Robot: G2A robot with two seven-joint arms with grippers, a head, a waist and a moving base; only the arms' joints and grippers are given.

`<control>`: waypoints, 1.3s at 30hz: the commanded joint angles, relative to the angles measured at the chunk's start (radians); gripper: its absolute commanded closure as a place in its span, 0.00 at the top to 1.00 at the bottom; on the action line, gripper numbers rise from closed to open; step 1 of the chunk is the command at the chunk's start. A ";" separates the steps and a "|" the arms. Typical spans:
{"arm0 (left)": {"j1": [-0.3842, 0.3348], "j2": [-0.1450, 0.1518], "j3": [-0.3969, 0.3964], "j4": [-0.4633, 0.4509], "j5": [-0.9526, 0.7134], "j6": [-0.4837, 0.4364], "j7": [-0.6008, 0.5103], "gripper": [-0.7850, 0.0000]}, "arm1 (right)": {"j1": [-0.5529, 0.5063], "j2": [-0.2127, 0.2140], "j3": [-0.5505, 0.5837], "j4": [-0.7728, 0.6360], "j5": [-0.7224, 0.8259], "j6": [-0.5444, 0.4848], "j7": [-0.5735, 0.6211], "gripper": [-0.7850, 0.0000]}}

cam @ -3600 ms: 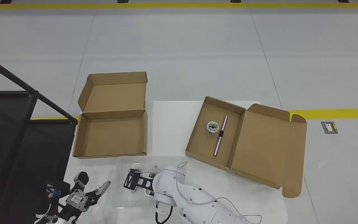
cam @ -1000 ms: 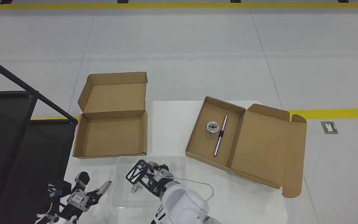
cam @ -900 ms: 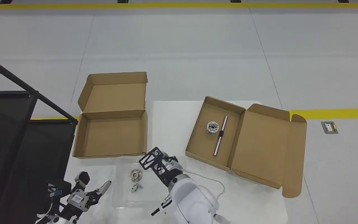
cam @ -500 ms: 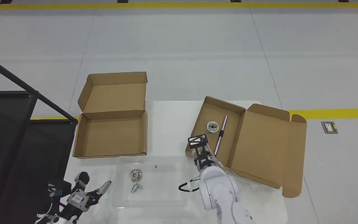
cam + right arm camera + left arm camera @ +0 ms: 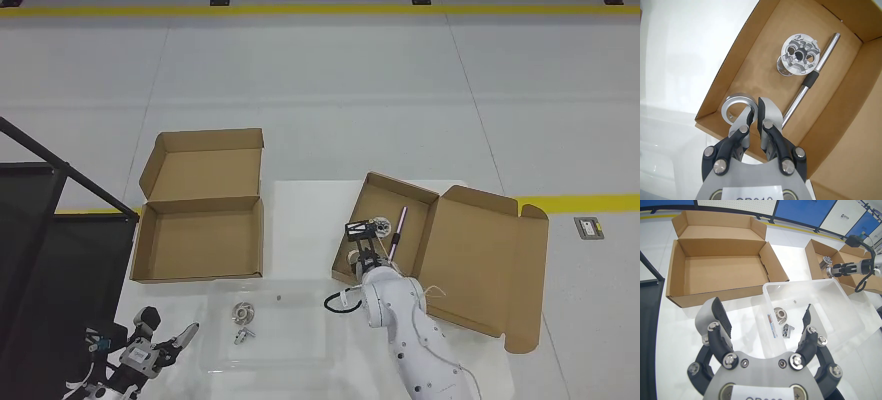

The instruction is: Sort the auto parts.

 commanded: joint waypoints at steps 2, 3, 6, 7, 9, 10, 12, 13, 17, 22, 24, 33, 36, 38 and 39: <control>0.000 0.000 0.000 0.000 0.000 0.000 0.000 1.00 | 0.031 -0.004 0.000 0.053 0.014 0.011 -0.008 0.00; 0.000 0.000 0.000 0.000 0.000 0.000 0.000 1.00 | 0.039 -0.005 0.000 0.065 0.018 0.013 -0.010 0.00; 0.000 0.000 0.000 0.000 0.000 0.000 0.000 1.00 | 0.056 -0.007 0.003 0.094 0.029 0.016 -0.011 0.01; 0.000 0.000 0.000 0.000 0.000 0.000 0.000 1.00 | 0.059 -0.007 0.004 0.102 0.031 0.018 -0.012 0.09; 0.000 0.000 0.000 0.000 0.000 0.000 0.000 1.00 | 0.065 -0.008 0.004 0.112 0.034 0.020 -0.014 0.27; 0.000 0.000 0.000 0.000 0.000 0.000 0.000 1.00 | 0.065 -0.008 0.006 0.114 0.035 0.024 -0.017 0.35; 0.000 0.000 0.000 0.000 0.000 0.000 0.000 1.00 | 0.062 -0.009 0.007 0.111 0.037 0.027 -0.028 0.42; 0.000 0.000 0.000 0.000 0.000 0.000 0.000 1.00 | 0.057 -0.008 0.011 0.104 0.038 0.030 -0.038 0.42; 0.000 0.000 0.000 0.000 0.000 0.000 0.000 1.00 | 0.005 -0.004 0.013 0.031 0.021 0.037 -0.104 0.35; 0.000 0.000 0.000 0.000 0.000 0.000 0.000 1.00 | -0.135 0.007 0.023 -0.146 0.032 -0.013 -0.217 0.31; 0.000 0.000 0.000 0.000 0.000 0.000 0.000 1.00 | -0.201 0.014 0.024 -0.226 0.026 -0.048 -0.269 0.32; 0.000 0.000 0.000 0.000 0.000 0.000 0.000 1.00 | -0.488 0.044 -0.018 -0.526 0.000 -0.268 -0.621 0.92; 0.000 0.000 0.000 0.000 0.000 0.000 0.000 1.00 | -0.540 0.054 -0.035 -0.553 0.012 -0.376 -0.781 1.00; 0.000 0.000 0.000 0.000 0.000 0.000 0.000 1.00 | -0.544 0.056 -0.036 -0.553 0.016 -0.389 -0.799 1.00; 0.000 0.000 0.000 0.000 0.000 0.000 0.000 1.00 | -0.544 0.056 -0.036 -0.553 0.016 -0.389 -0.799 1.00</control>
